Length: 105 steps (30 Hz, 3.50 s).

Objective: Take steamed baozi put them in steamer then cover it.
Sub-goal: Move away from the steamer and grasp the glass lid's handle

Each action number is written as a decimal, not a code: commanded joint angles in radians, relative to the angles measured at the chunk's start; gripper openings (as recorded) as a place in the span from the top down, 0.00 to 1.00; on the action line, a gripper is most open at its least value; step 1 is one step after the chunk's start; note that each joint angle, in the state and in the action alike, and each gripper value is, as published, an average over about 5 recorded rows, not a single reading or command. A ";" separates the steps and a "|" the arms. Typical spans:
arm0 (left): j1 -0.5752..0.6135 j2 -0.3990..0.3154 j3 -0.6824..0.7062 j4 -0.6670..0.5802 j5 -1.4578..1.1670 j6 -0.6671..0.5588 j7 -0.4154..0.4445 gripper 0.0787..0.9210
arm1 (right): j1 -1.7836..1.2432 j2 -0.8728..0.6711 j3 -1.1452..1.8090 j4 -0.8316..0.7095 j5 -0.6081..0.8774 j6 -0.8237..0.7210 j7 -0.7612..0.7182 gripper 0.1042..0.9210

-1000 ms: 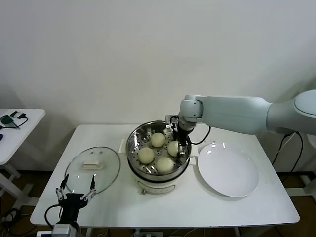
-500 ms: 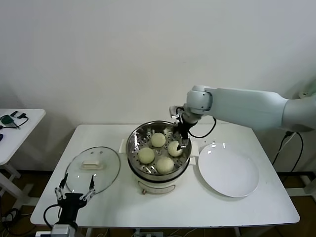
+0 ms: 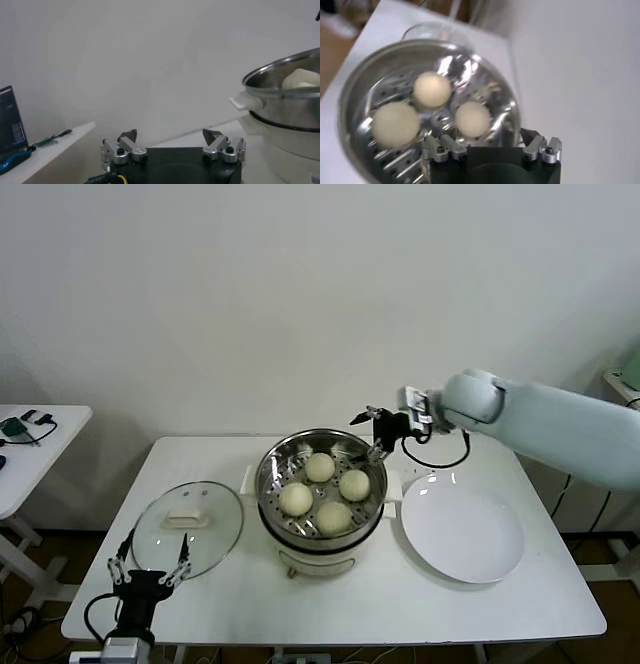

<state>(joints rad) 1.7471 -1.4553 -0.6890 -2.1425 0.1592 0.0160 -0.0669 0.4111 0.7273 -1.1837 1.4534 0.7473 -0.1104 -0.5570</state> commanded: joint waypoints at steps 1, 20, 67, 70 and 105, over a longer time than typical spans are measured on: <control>-0.007 -0.010 0.003 -0.010 0.050 -0.009 0.023 0.12 | -0.723 -0.196 0.749 0.070 0.001 0.275 0.303 0.12; 0.009 0.049 -0.050 -0.017 1.003 0.060 0.057 0.12 | -1.597 0.155 1.624 0.226 -0.180 0.189 0.385 0.12; -0.622 0.144 0.012 0.883 1.290 -0.165 -0.168 0.12 | -1.798 0.323 1.797 0.219 -0.356 0.159 0.299 0.12; -0.636 0.144 0.020 0.884 1.279 -0.163 -0.171 0.12 | -1.801 0.327 1.798 0.211 -0.366 0.167 0.292 0.12; -0.595 0.179 0.049 0.784 1.149 -0.169 -0.102 0.89 | -1.793 0.364 1.801 0.149 -0.443 0.216 0.248 0.12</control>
<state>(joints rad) 1.1108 -1.2948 -0.6403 -1.2610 1.3568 -0.1688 -0.2076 -1.3863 1.0900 0.6177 1.6071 0.3116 0.1007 -0.3077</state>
